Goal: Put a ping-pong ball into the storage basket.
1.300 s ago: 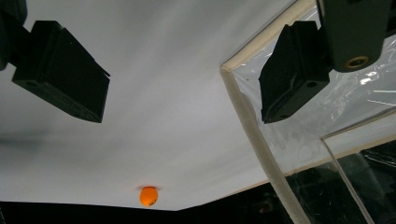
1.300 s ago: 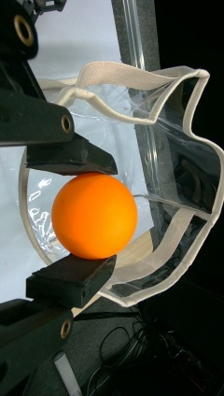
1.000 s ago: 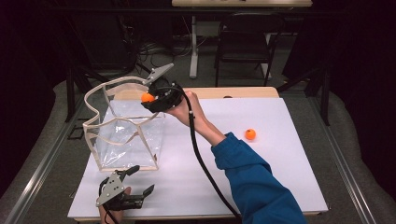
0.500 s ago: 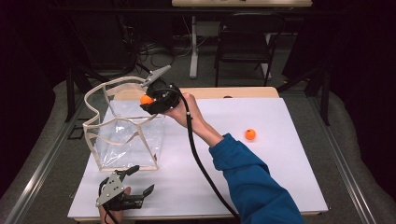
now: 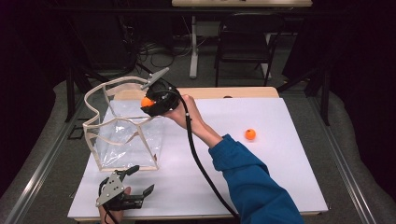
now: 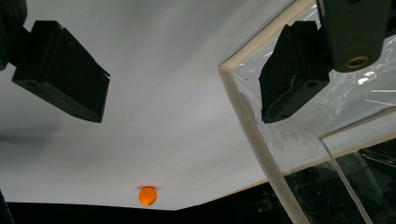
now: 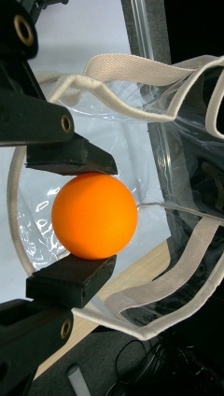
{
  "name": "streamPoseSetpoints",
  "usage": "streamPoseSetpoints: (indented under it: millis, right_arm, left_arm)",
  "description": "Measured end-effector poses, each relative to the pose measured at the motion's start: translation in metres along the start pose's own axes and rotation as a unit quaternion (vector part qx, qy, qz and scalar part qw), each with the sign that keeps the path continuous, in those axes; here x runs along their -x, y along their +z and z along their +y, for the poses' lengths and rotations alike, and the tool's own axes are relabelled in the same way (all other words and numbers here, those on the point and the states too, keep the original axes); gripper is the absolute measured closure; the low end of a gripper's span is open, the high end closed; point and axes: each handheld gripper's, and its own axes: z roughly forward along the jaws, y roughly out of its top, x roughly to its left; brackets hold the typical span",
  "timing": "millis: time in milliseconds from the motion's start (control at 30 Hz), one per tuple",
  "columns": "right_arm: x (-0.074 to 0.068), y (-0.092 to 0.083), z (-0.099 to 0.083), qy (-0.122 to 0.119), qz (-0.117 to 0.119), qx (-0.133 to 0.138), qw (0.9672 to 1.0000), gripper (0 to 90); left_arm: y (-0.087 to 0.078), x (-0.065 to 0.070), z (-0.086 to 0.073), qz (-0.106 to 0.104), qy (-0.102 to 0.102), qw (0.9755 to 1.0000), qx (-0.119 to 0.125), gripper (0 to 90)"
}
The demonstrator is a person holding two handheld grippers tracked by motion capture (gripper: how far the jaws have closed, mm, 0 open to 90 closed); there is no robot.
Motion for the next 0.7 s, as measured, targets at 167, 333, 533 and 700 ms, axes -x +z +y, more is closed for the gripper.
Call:
streamPoseSetpoints:
  millis: [167,333,533,700]
  right_arm:
    - [-0.0001,0.0014,-0.0001,0.001,0.000,-0.004,1.0000,50.6]
    - [-0.0004,0.0037,-0.0004,0.004,0.004,-0.008,1.0000,50.6]
    - [-0.0006,0.0051,-0.0004,0.004,0.001,-0.012,0.9999,50.5]
    - [-0.0005,0.0068,-0.0007,0.005,0.002,-0.016,0.9999,50.5]
  left_arm:
    - [-0.0001,0.0000,0.0000,0.000,0.000,1.0000,0.000,15.8]
    - [-0.0003,0.0001,0.0000,0.000,-0.001,1.0000,0.001,15.8]
    - [-0.0001,0.0000,0.0000,0.000,-0.001,1.0000,0.000,15.8]
    - [-0.0001,0.0000,0.0000,0.000,0.000,1.0000,0.000,15.8]
